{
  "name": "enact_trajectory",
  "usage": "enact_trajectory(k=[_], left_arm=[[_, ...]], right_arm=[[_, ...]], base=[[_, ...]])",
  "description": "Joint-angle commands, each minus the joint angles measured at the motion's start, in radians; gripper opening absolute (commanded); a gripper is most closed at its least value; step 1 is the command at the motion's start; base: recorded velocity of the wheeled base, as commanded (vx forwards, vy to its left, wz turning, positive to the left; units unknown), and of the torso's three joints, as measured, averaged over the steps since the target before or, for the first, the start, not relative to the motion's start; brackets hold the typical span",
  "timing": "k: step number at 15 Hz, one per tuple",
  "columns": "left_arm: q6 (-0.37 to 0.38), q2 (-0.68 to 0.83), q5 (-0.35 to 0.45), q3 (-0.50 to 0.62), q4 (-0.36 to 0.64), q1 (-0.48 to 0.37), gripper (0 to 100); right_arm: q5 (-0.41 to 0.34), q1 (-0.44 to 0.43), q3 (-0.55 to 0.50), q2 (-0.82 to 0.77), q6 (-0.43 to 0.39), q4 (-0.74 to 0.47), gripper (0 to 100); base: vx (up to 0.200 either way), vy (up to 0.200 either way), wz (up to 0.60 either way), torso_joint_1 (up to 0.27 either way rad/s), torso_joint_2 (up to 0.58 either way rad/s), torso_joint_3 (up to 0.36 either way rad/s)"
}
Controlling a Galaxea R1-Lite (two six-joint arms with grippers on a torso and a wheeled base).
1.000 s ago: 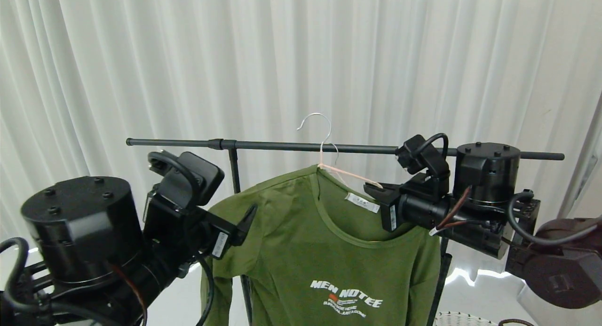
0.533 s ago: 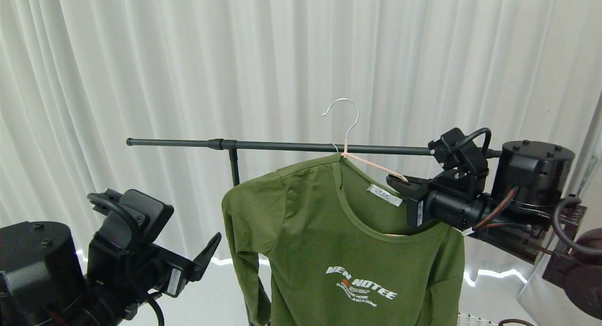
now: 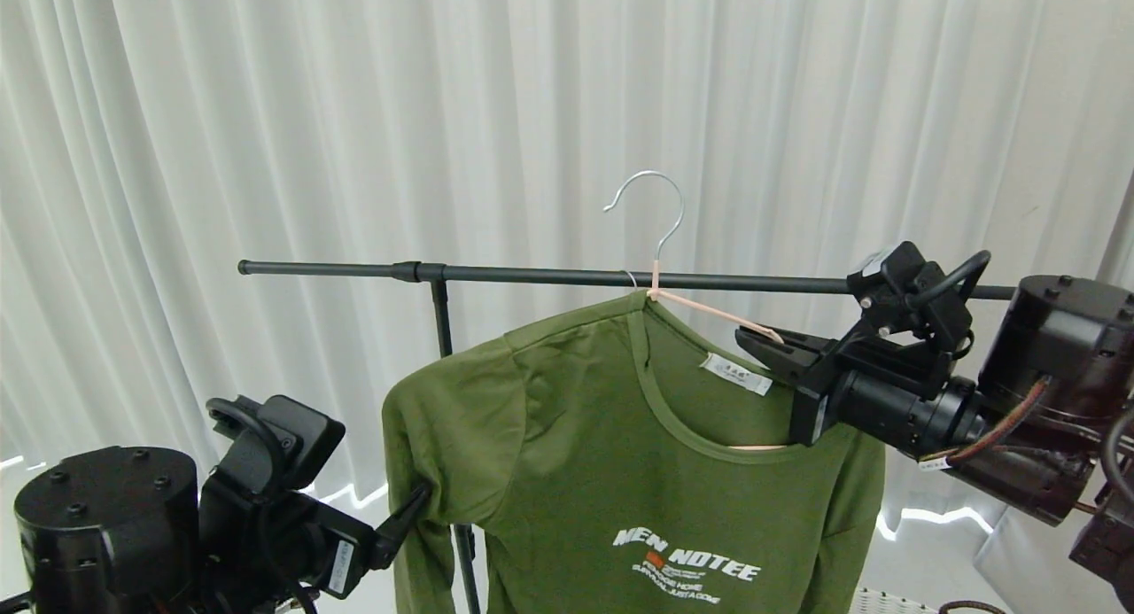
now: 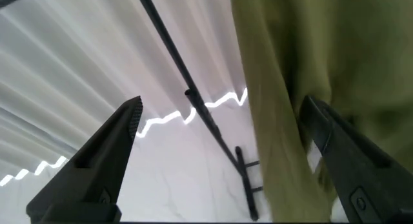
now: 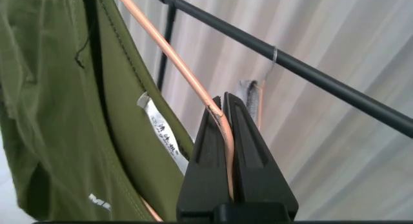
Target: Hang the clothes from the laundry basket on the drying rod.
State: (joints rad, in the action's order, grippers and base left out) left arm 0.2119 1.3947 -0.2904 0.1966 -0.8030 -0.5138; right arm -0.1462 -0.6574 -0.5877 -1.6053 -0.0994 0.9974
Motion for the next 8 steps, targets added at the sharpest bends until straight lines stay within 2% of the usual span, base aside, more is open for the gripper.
enact_trajectory(k=[1, 2, 3, 8], left_arm=[[-0.011, 0.027, -0.001, 0.012, -0.001, 0.006, 100], [-0.011, 0.027, 0.001, 0.012, -0.001, 0.008, 100], [-0.011, 0.027, 0.001, 0.012, -0.001, 0.006, 0], [-0.011, 0.014, -0.003, -0.025, -0.002, 0.047, 0]], right_arm=[[-0.004, -0.005, 0.009, 0.015, 0.000, 0.001, 0], [-0.009, -0.010, 0.017, 0.022, 0.000, 0.001, 0], [-0.009, -0.010, 0.019, 0.027, 0.000, 0.001, 0], [0.004, 0.039, 0.022, 0.028, 0.001, 0.001, 0]], base=[[0.000, 0.000, 0.00, 0.000, 0.00, 0.000], [0.000, 0.000, 0.00, 0.000, 0.00, 0.000], [0.000, 0.000, 0.00, 0.000, 0.00, 0.000], [0.000, 0.000, 0.00, 0.000, 0.00, 0.000]])
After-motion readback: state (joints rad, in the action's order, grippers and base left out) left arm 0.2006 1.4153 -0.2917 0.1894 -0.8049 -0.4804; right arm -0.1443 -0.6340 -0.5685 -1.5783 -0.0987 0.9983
